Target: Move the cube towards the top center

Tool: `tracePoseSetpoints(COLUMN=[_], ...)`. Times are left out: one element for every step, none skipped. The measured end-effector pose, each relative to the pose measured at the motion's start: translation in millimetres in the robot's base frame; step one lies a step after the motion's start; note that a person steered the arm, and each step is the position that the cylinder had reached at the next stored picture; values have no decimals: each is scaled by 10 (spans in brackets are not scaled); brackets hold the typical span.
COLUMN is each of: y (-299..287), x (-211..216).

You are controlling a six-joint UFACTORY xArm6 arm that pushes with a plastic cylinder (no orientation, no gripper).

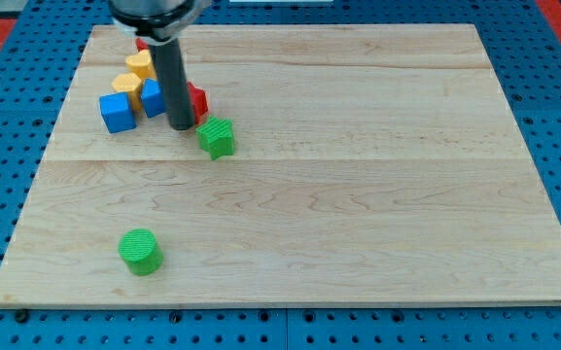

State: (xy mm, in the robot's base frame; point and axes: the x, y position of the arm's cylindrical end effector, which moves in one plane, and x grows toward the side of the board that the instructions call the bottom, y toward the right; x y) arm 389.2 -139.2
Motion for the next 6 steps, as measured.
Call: tracePoseSetpoints(y=[-251, -935, -961, -174, 362, 498], x=[317, 315, 17, -382, -652, -733])
